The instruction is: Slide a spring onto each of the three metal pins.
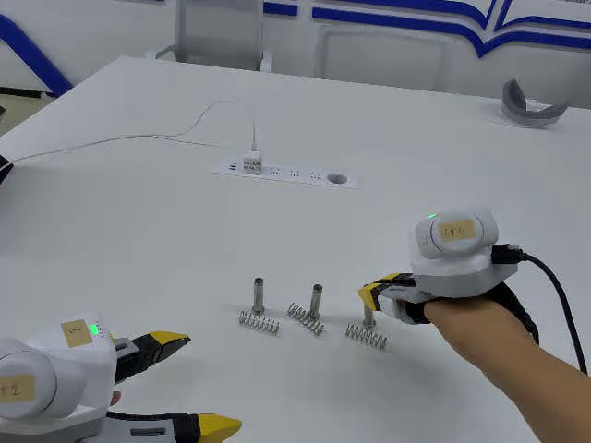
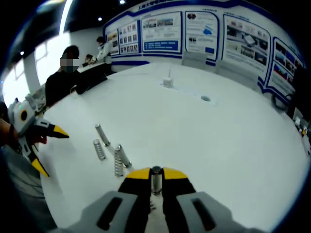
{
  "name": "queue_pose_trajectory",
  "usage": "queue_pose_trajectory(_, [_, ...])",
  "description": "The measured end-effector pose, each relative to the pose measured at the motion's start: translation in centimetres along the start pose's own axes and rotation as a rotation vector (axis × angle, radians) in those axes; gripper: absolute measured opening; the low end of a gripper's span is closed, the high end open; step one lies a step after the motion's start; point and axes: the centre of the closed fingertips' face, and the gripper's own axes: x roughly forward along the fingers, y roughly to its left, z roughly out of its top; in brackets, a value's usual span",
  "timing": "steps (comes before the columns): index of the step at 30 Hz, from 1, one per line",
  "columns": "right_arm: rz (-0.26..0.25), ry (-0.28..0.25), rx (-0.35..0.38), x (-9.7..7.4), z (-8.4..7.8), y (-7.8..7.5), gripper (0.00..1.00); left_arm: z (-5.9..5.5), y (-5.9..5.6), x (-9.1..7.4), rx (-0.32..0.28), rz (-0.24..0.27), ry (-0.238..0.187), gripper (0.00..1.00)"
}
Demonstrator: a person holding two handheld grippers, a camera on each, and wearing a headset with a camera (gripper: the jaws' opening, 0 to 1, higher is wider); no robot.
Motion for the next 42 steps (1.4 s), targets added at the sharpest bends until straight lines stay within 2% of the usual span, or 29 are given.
queue_pose_trajectory(42, [0.021,-0.056,-0.011,-0.85,-0.26,0.26,0.10,0.23,-0.30,-0.12,0.011,0.000,0.007,0.72])
